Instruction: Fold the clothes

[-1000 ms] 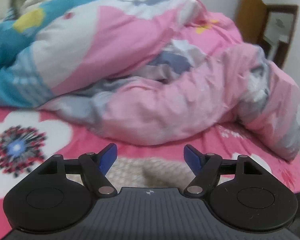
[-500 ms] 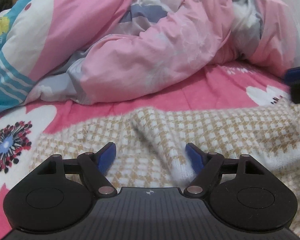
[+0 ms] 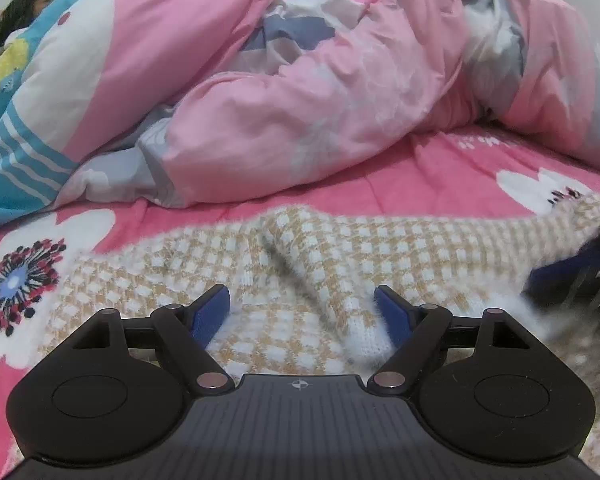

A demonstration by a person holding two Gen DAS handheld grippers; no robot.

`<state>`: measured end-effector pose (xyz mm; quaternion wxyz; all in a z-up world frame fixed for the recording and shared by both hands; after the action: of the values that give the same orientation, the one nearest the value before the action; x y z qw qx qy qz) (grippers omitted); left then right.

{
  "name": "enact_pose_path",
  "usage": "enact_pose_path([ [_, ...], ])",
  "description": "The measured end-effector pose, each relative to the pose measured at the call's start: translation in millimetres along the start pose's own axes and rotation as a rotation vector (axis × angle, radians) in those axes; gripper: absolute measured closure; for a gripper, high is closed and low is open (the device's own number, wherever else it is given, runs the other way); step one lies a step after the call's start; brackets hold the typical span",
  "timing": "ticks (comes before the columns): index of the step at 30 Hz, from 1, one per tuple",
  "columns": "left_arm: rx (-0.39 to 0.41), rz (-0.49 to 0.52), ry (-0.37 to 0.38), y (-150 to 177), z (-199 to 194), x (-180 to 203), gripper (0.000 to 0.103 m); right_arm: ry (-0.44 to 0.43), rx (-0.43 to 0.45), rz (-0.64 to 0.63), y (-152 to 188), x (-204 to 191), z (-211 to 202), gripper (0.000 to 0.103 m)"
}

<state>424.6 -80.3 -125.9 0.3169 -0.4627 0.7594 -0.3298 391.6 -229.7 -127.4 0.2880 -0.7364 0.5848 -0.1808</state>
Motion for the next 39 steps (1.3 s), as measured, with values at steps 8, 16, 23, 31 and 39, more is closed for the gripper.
enact_pose_path([
  [8, 0.024, 0.051, 0.007, 6, -18, 5, 0.021, -0.01, -0.024, 0.037, -1, -9, -19, 0.084],
  [16, -0.075, -0.005, -0.041, -16, -63, -20, 0.021, -0.021, 0.009, 0.119, -6, -12, -73, 0.082],
  [23, -0.041, -0.025, -0.02, 5, -205, -66, 0.02, -0.114, 0.103, 0.216, 35, -22, -212, 0.071],
  [31, -0.151, -0.213, 0.016, 140, -318, -102, 0.015, -0.296, 0.133, 0.419, 161, -42, -310, 0.052],
  [39, -0.175, -0.481, 0.053, 235, -350, -112, 0.025, -0.325, 0.055, 0.733, 259, -36, -302, 0.05],
])
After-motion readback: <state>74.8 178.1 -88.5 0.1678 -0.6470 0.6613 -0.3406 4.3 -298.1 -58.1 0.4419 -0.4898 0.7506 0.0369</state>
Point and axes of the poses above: each gripper's, at about its wrist camera, not at the fingertips, and z roughly the way its jaws point, x to its right, y to its underside, the point moved 8 cm from there along z, roughly the way its jaws point, and after that the axes turned 8 degrees about z, right-handed, at the moved point
